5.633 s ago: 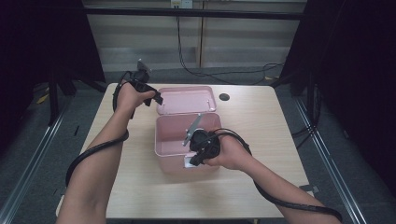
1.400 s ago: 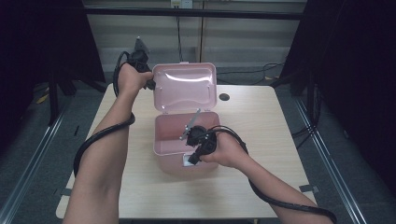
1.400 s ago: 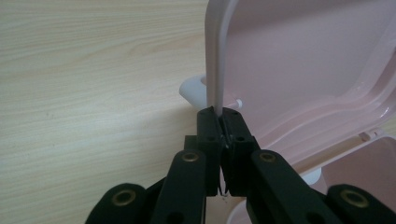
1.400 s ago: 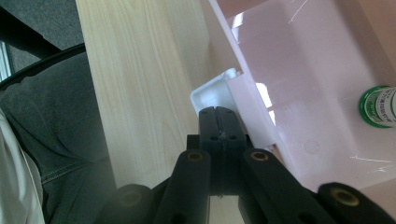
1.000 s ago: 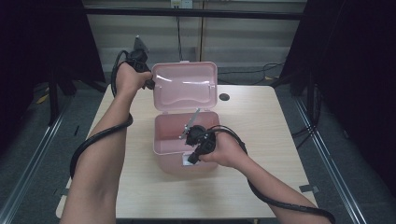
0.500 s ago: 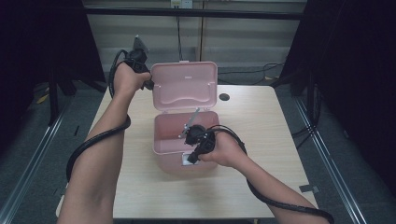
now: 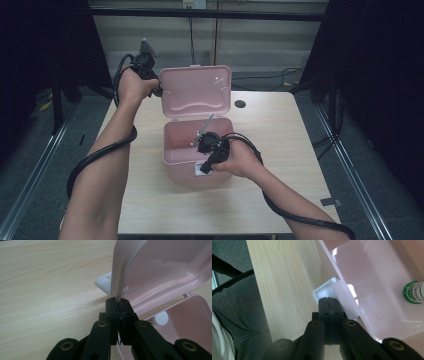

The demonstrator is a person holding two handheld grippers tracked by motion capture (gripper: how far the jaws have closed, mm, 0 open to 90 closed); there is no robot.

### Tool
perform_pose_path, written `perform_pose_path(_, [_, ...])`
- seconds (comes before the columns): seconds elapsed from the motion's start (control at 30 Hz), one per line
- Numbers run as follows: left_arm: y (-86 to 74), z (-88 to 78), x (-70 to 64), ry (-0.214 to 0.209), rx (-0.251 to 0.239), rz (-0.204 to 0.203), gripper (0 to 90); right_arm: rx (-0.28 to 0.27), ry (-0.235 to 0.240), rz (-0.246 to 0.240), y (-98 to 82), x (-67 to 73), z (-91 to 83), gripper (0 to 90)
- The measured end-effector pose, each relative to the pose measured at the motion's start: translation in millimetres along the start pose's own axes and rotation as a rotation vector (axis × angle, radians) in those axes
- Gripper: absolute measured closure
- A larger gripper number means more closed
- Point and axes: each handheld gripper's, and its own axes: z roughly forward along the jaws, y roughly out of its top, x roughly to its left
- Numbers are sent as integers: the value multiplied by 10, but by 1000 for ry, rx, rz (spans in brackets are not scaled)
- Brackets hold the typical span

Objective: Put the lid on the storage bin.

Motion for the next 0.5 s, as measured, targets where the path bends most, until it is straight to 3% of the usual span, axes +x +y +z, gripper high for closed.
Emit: perform_pose_path(0.5, [-78, -44, -35, 13, -28, 22, 877, -1, 1, 20, 17, -9, 4, 900])
